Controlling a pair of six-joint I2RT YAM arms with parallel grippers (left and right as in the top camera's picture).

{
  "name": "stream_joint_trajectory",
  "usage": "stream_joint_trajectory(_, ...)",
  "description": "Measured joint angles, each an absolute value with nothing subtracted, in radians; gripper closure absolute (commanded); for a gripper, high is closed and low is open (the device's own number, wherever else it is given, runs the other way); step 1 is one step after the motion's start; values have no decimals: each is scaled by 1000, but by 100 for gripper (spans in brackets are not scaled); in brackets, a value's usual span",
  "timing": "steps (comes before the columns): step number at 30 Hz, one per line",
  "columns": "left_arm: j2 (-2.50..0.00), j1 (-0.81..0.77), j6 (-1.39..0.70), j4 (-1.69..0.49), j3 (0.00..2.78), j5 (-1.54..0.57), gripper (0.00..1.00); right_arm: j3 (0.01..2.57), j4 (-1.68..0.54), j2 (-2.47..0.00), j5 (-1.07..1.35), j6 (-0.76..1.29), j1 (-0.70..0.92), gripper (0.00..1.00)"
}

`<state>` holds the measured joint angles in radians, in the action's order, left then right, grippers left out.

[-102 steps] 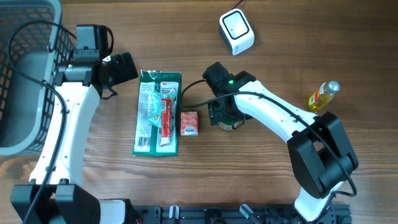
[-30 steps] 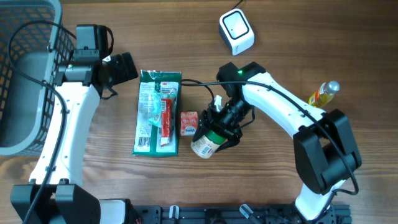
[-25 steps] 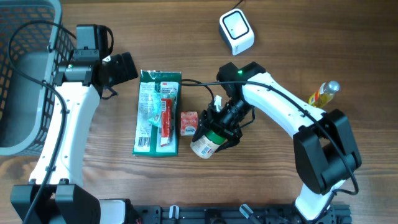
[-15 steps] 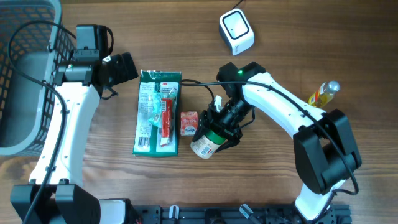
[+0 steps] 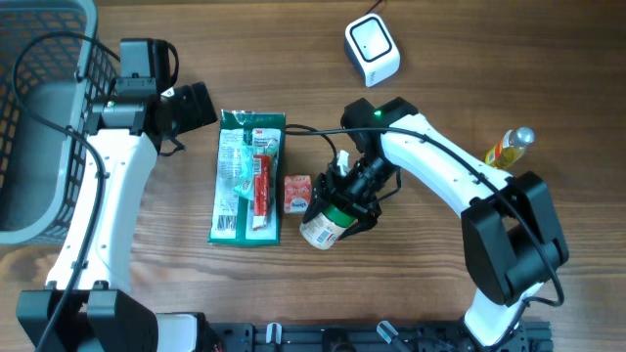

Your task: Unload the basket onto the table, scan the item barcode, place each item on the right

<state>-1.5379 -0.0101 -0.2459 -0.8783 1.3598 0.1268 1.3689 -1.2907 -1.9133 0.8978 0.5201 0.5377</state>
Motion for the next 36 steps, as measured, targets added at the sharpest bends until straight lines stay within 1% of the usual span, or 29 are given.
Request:
stream_joint_trajectory(5,-1538,-10,-246,-878,1360,127,0,1369,-1297,-1913,898,520,538,70)
stream_joint_trajectory(9,-1538,-10,-246,-878,1360,127,0,1369,-1310,-1913,901,523,538,73)
stream_joint_trajectory(29,-1538,-10,-246,-878,1360,127,0,1369,-1317,-1913,916,524,538,72)
stream_joint_trajectory(36,-1538,-10,-246,-878,1360,127,0,1369,-1293,-1913,860,545,538,73)
